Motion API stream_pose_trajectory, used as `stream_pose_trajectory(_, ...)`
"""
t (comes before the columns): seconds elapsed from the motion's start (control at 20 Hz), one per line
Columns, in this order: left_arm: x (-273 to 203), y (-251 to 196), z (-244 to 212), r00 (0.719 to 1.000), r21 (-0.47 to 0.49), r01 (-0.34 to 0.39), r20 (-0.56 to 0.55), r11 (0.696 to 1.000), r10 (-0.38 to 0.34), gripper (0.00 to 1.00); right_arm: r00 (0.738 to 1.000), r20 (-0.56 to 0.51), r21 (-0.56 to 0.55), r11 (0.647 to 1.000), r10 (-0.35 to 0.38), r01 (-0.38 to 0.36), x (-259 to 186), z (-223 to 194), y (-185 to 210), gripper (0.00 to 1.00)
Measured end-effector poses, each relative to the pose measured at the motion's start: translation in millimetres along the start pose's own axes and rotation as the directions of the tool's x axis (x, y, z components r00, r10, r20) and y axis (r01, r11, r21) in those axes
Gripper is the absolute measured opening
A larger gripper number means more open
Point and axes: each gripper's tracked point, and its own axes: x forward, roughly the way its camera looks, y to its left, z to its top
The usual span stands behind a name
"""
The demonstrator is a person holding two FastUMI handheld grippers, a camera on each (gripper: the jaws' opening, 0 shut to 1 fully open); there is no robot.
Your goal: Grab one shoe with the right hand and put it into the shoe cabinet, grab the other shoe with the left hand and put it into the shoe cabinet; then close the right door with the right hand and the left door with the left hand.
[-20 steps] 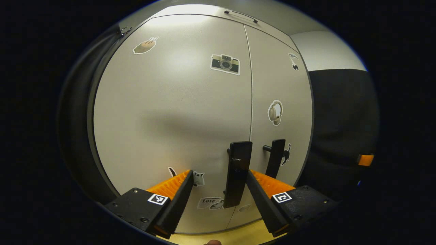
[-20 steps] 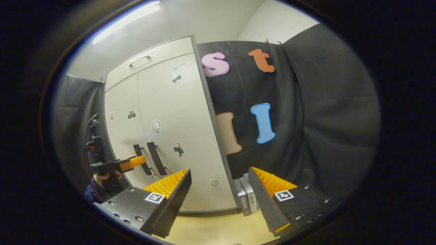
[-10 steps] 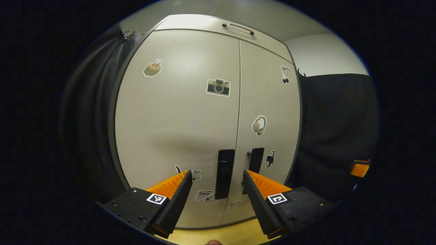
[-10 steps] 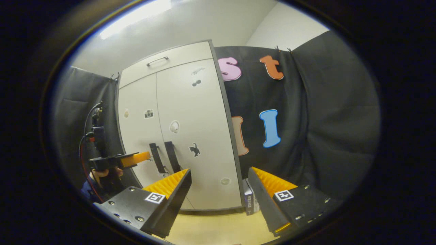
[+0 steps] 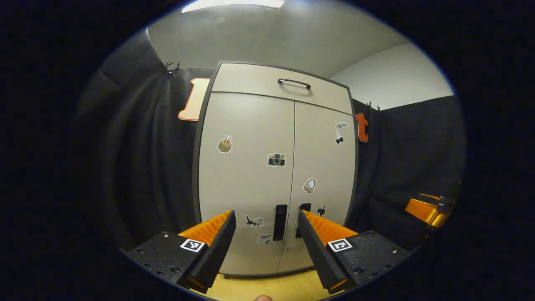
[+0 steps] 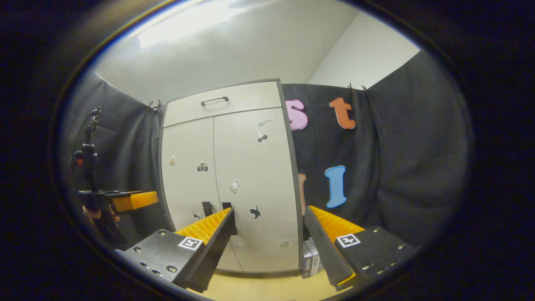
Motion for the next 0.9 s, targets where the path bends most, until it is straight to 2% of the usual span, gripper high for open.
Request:
stream_pose_trajectory(0.2, -13.0, 7.3, 13.3, 0.996, 0.027, -0.061, 0.067, 0.998, 0.059, 0.92, 1.0, -0.007, 0.002, 1.0, 0.006, -0.006, 2.7, -10.9, 16.2, 1.0)
stream_pose_trajectory(0.25, -13.4, 7.8, 13.0, 0.996, 0.035, -0.068, 0.069, 0.997, 0.065, 0.92, 1.0, -0.013, 0.004, 1.0, 0.012, -0.012, 2.1, -12.6, 19.1, 0.97)
stream_pose_trajectory(0.3, -14.4, 7.6, 13.5, 0.995, 0.036, -0.068, 0.071, 0.997, 0.066, 0.92, 1.0, -0.016, -0.002, 1.0, 0.013, -0.013, 2.3, -14.2, 19.1, 1.0)
stream_pose_trajectory(0.4, -14.8, 9.1, 11.7, 0.996, 0.025, -0.068, 0.066, 0.997, 0.066, 0.89, 1.0, -0.023, -0.017, 1.0, 0.006, -0.006, 0.6, -16.5, 17.6, 0.97)
stream_pose_trajectory(0.65, -9.2, 14.6, 3.4, 0.996, -0.003, -0.075, 0.042, 0.997, 0.075, 0.92, 1.0, -0.029, -0.006, 1.0, -0.008, 0.008, -2.3, -20.3, 12.7, 1.0)
stream_pose_trajectory(0.9, 2.1, 7.5, -3.1, 0.999, 0.009, -0.045, 0.027, 0.999, 0.045, 0.89, 1.0, -0.024, -0.005, 1.0, -0.019, 0.019, -1.0, -23.8, 11.0, 1.0)
